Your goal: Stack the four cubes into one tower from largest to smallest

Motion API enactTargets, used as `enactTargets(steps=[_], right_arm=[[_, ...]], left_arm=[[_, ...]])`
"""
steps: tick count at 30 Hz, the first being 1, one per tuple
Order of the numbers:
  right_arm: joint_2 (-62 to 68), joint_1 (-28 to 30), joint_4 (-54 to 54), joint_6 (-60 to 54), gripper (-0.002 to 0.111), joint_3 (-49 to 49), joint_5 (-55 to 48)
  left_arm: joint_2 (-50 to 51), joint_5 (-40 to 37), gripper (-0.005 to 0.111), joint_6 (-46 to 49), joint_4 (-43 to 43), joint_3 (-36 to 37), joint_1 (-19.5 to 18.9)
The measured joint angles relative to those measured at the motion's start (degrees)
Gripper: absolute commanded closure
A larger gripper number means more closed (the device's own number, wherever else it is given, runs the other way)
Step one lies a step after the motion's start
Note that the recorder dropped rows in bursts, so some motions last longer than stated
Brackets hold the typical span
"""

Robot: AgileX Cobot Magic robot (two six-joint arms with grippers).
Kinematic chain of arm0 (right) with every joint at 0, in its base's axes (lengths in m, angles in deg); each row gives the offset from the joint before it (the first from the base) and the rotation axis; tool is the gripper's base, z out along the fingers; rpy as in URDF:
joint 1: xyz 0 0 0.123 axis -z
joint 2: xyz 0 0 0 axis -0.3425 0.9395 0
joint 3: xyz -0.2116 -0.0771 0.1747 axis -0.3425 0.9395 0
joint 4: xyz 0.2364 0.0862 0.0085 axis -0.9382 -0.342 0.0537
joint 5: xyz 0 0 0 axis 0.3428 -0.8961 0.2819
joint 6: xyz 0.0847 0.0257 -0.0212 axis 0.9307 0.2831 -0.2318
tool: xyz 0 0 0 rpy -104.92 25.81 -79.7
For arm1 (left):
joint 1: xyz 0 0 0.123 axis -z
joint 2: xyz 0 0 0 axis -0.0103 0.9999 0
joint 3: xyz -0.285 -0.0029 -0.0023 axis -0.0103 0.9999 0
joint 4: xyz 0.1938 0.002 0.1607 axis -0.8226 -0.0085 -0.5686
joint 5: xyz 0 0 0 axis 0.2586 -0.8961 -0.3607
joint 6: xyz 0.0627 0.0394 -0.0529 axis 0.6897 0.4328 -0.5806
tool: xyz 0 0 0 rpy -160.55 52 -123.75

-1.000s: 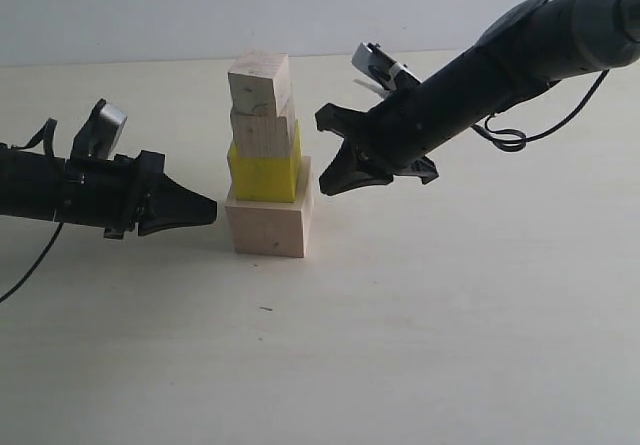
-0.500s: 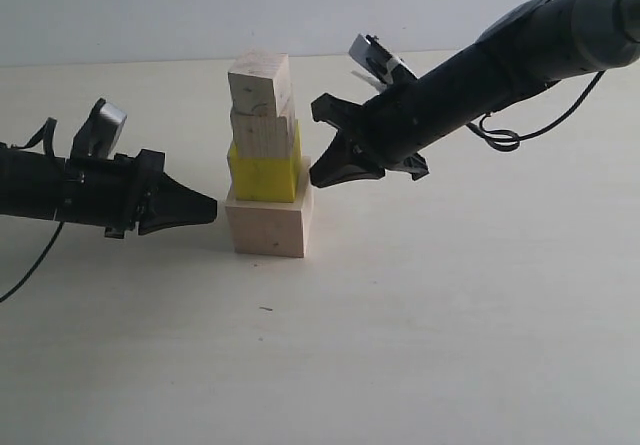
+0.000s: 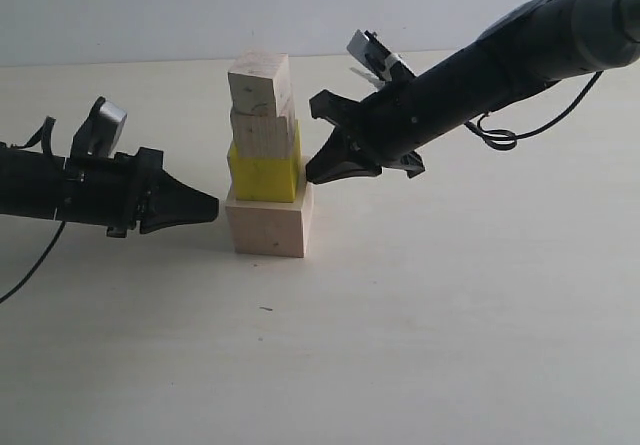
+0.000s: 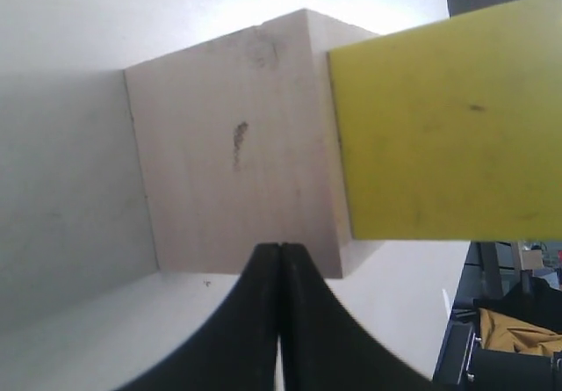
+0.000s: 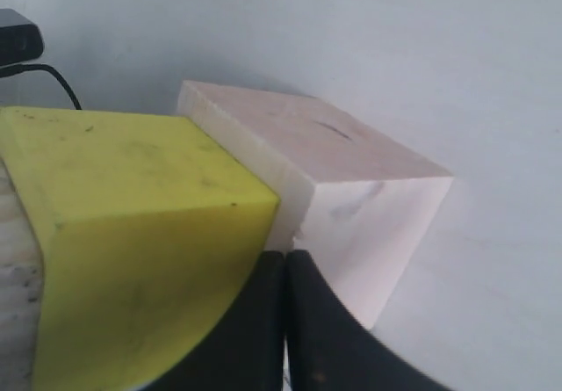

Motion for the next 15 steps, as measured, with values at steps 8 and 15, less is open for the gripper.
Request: enactTargets(steps=[8,15], right_arm=[[0.0,0.0,3.8,2.7,0.108,0.0,3.3],[0.1,0.0,3.7,2.9,0.108,0.0,5.1]], left_arm=[[0.0,-1.0,0.107,0.1,0.0,0.0,0.0],[0.0,-1.0,0.107,0.4,0.2,0.0,0.0]])
